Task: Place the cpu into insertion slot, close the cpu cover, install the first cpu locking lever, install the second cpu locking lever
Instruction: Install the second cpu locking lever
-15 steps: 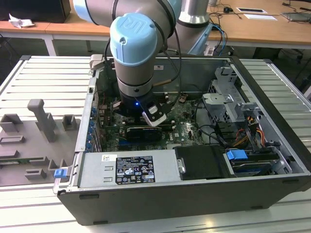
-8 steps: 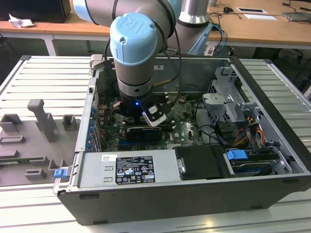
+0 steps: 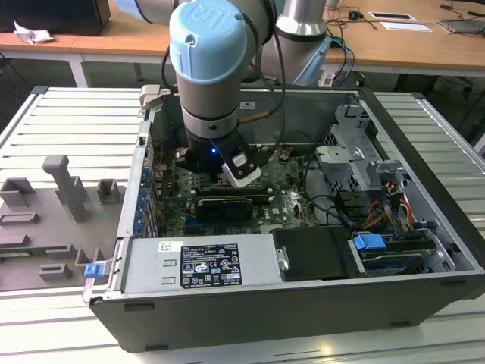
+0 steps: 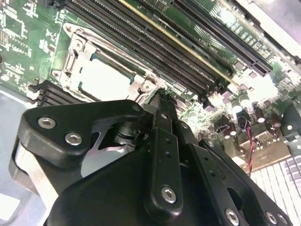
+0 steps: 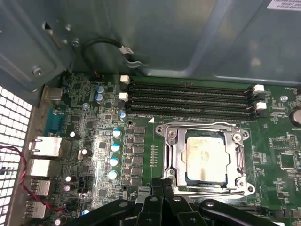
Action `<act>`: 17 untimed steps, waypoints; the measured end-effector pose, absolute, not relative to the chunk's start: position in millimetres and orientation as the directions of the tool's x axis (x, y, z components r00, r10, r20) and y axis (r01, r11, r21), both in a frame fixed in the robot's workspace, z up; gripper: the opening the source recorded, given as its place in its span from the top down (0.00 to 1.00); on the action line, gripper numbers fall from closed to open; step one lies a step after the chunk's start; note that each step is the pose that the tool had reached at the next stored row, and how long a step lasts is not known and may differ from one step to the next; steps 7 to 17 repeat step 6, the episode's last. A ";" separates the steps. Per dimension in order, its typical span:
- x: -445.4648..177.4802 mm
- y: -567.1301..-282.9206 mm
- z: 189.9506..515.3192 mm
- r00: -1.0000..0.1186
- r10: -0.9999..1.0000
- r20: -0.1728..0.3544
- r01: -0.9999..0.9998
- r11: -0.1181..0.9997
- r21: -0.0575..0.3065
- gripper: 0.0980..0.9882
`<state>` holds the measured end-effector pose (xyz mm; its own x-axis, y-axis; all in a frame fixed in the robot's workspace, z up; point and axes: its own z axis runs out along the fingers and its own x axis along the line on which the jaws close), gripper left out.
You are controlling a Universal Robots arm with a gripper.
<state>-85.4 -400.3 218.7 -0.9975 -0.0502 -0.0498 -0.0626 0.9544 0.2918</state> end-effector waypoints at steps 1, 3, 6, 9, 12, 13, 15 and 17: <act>-85.4 -400.3 220.8 -0.998 -0.050 -0.050 -0.062 0.954 0.292 0.99; -85.4 -400.4 223.4 -0.998 -0.050 -0.050 -0.063 0.954 0.292 0.99; -85.4 -400.3 224.2 -0.998 -0.050 -0.050 -0.063 0.954 0.292 0.99; -85.4 -400.3 224.2 -0.998 -0.050 -0.050 -0.063 0.954 0.292 0.99; -85.4 -400.3 224.2 -0.998 -0.050 -0.050 -0.063 0.954 0.292 0.99; -85.4 -400.3 224.2 -0.998 -0.050 -0.050 -0.063 0.954 0.292 0.99; -85.4 -400.3 224.2 -0.998 -0.050 -0.050 -0.063 0.954 0.292 0.99; -85.4 -400.3 224.2 -0.998 -0.050 -0.050 -0.063 0.954 0.292 0.99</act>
